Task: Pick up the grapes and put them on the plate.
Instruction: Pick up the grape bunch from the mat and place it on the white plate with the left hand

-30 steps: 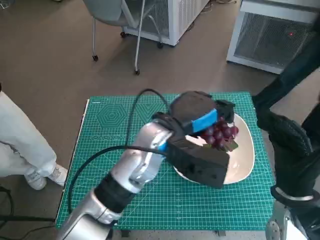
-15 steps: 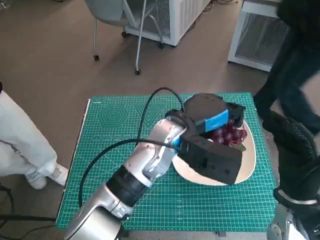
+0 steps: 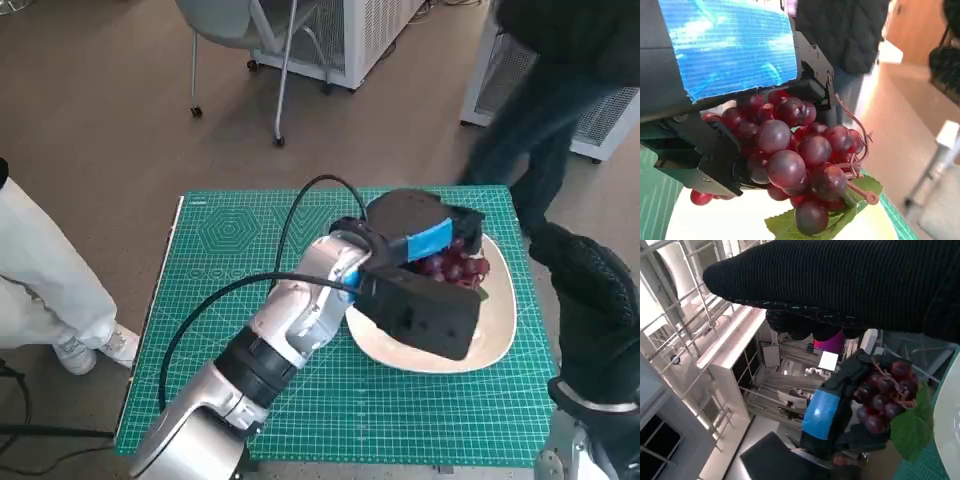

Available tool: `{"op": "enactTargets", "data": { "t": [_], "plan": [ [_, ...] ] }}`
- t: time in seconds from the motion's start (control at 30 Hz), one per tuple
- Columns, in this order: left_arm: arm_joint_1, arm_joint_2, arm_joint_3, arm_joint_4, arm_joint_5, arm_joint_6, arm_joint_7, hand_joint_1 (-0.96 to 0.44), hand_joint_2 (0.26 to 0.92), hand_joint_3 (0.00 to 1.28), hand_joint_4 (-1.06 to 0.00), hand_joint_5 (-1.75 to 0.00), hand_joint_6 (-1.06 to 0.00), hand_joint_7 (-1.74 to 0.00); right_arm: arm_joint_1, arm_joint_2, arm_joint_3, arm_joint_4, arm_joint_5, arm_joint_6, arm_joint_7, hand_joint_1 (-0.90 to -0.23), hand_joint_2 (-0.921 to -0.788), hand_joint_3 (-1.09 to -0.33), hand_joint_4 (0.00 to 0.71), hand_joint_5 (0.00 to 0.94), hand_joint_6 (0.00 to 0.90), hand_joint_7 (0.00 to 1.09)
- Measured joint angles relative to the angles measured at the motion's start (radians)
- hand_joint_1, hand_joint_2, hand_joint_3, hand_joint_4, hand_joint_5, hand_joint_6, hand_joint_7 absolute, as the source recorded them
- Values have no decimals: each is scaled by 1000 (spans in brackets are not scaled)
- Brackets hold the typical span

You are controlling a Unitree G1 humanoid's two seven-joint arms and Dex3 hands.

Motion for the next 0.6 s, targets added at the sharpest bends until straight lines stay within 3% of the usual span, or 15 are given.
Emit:
{"op": "enactTargets", "data": {
  "t": [0.03, 0.1, 0.23, 0.3, 0.47, 0.6],
  "plan": [
    [-4, -3, 4, 17, -15, -5, -14, 190, 918, 140, -582, -1341, -553, -725, 0, 0, 0, 0, 0, 0, 0, -481, -921, -527, 469, 1, 190, 573],
    [-13, -9, 11, 51, -38, -14, -41, 163, 896, 124, -533, -1180, -505, -427, 0, 1, 1, 0, 0, 0, 0, -481, -921, -527, 470, 1, 190, 574],
    [-31, -19, 13, 115, -63, -27, -86, -191, 847, 40, -315, -429, -408, -112, 0, 3, 2, 0, 0, 0, -1, -481, -921, -526, 470, 1, 190, 575],
    [-38, -21, 13, 141, -68, -34, -109, -316, 849, 25, -232, -214, -363, -55, 0, 4, 2, 0, 0, 1, -2, -481, -921, -526, 470, 1, 190, 575],
    [-56, -17, 13, 194, -76, -56, -172, -567, 900, 40, -136, -33, -267, -9, 0, 5, 2, 0, 0, 2, -6, -480, -921, -526, 470, 1, 190, 576],
    [-76, -15, 14, 233, -82, -65, -199, -650, 916, 73, -108, -8, -232, -2, 0, 5, 2, 0, -1, 5, -10, -478, -921, -526, 470, 1, 191, 577]
  ]
}}
